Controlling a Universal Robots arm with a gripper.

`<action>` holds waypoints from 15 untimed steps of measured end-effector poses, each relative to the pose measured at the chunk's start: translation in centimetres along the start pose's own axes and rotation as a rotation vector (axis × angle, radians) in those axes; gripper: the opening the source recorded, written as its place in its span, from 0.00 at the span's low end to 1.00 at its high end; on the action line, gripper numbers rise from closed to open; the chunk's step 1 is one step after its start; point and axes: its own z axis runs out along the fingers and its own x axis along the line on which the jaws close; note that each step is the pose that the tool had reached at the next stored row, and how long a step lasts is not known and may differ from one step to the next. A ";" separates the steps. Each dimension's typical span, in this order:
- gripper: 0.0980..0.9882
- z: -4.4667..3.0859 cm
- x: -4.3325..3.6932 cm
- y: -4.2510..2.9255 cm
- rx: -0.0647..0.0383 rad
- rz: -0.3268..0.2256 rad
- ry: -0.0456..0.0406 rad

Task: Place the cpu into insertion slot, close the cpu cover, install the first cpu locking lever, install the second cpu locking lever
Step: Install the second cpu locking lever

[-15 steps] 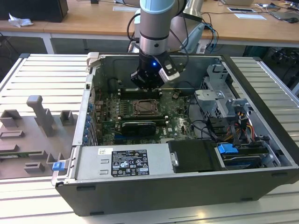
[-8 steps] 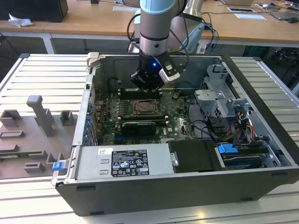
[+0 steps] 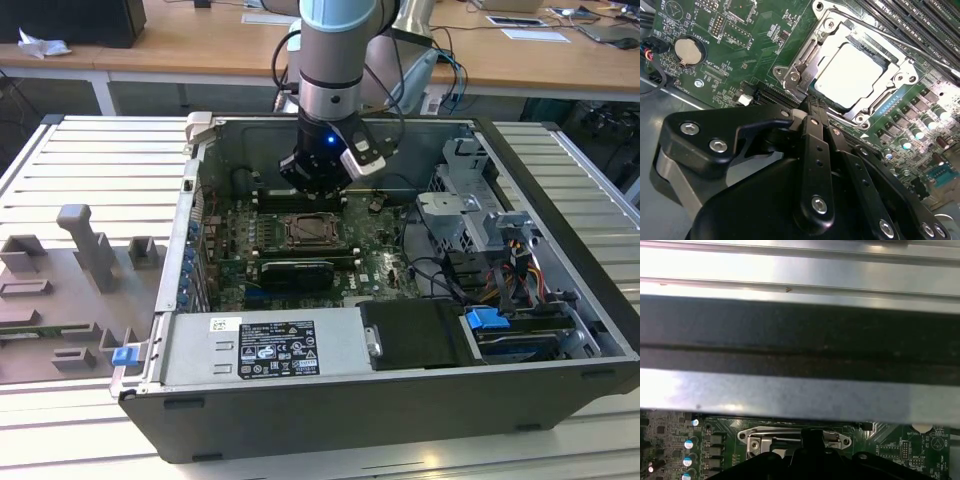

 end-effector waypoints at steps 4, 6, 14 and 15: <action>0.01 -0.42 -0.01 0.02 0.000 0.000 0.0000; 0.01 -0.97 -0.01 0.05 0.000 0.000 0.0000; 0.01 -2.55 -0.02 0.10 0.002 0.000 0.0000; 0.01 -2.56 -0.02 0.07 0.002 0.000 0.0001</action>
